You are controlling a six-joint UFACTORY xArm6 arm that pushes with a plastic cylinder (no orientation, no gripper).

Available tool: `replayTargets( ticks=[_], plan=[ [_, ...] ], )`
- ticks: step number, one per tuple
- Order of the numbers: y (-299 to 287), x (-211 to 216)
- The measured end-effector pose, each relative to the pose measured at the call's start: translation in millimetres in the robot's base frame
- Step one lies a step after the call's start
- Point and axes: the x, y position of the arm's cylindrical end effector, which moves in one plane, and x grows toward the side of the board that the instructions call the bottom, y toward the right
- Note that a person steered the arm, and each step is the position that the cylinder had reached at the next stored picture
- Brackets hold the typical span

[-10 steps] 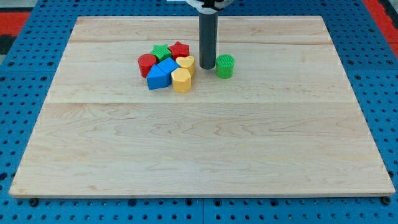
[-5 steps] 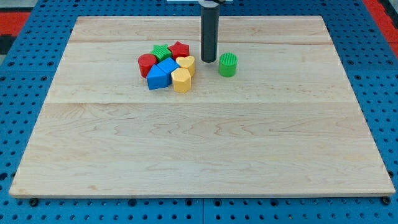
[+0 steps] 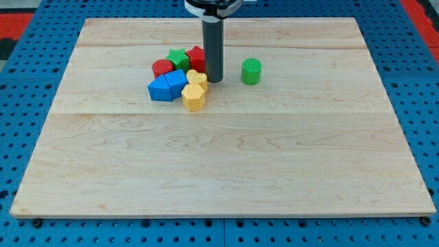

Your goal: Push the green circle closer to the group of blocks

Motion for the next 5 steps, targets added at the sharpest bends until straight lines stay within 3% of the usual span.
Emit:
replayTargets(
  ticks=[3, 5],
  plan=[
    [116, 30],
    [105, -2]
  ],
)
